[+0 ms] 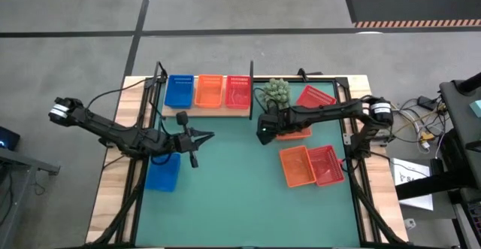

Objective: Stack baskets on shelf by color
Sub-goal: Stack the top orange bin on the orange bin on the shelf, then stack the blue bin on the blue bin on the shelf

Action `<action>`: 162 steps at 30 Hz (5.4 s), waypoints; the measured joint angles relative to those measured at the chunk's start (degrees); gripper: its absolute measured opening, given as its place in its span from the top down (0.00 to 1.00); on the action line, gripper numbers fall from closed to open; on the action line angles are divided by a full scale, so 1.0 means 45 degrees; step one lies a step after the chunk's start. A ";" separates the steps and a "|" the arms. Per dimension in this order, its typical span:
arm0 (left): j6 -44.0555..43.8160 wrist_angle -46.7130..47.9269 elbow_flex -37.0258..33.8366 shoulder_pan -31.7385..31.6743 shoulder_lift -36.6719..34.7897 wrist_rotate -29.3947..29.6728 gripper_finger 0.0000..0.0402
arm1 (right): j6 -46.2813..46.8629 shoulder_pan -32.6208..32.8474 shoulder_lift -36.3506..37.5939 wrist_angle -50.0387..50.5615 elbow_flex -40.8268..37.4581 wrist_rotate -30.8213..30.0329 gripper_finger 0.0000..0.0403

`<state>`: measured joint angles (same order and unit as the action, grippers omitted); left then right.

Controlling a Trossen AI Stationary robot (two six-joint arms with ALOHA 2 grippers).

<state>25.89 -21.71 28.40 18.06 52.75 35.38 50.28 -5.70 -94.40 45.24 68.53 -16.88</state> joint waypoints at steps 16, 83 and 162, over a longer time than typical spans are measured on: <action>0.0005 -0.0025 0.0000 -0.0005 -0.0010 -0.0005 0.98 | -0.0611 0.0146 -0.1956 -0.0810 0.0788 0.0847 0.84; -0.0005 0.0271 -0.1146 0.0160 -0.4095 -0.2045 0.98 | -1.4921 -0.1959 -0.8455 -0.0793 1.4702 0.2855 0.96; -2.7028 2.0362 0.7401 0.3274 0.6745 -0.6862 1.00 | -1.6864 0.2727 0.2614 -1.0480 -0.2649 0.3087 0.97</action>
<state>-95.73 69.92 61.71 32.80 83.10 4.50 -25.61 6.58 -82.63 -1.92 56.61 -2.99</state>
